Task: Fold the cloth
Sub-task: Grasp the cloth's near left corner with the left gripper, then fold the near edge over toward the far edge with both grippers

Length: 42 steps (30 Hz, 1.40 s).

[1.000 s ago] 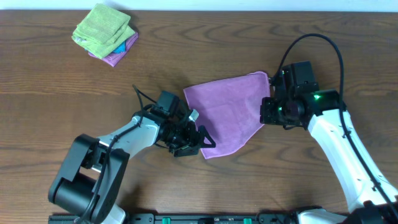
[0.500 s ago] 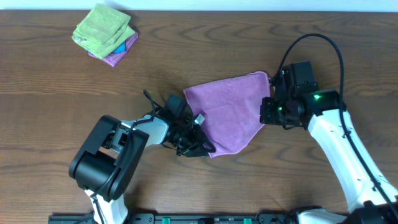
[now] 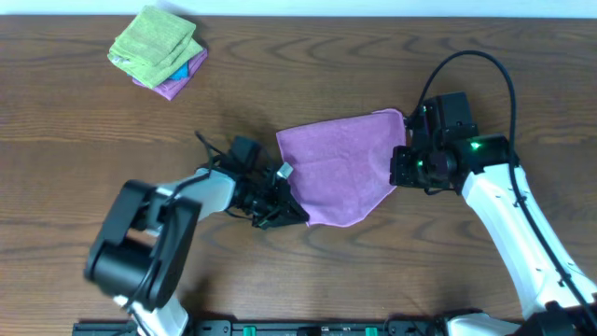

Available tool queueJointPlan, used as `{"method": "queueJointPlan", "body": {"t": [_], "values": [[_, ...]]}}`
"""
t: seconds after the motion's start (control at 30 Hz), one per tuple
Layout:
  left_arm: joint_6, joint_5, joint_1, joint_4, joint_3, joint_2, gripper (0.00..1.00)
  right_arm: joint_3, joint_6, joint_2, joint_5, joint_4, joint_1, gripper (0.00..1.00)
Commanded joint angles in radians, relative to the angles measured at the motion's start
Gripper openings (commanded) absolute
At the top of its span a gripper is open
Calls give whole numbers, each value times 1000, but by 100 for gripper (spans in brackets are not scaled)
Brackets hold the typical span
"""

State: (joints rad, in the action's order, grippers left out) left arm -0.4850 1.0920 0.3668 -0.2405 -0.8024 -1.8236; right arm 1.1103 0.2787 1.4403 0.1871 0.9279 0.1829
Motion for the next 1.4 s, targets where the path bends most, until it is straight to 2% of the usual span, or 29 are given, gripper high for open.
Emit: {"method": "queueJointPlan", "body": {"t": [0.0,0.17,0.37,0.6,0.9,1.0,1.1,1.37], "values": [[108,-33,-10,-86,-2,119,6,-3,16,-18,7,25,9,2],[142,-78,-10,-224,-2,248,6,-15,95,-18,-47,133,66,2],[185,-79,-10,-326,-2,276,6,-85,163,-18,-61,161,141,1],[193,-55,-28,-363,-6,320,6,-96,181,-79,-177,163,143,1],[194,-81,-71,-466,-5,435,6,-96,181,-160,-187,296,146,2],[194,-84,-76,-454,-5,435,6,-96,180,-159,-191,247,146,1],[165,-104,-101,-381,-6,435,6,-96,177,-159,-242,105,146,1],[97,-265,-132,-213,-5,430,6,-96,82,-70,-312,-229,145,2]]}}
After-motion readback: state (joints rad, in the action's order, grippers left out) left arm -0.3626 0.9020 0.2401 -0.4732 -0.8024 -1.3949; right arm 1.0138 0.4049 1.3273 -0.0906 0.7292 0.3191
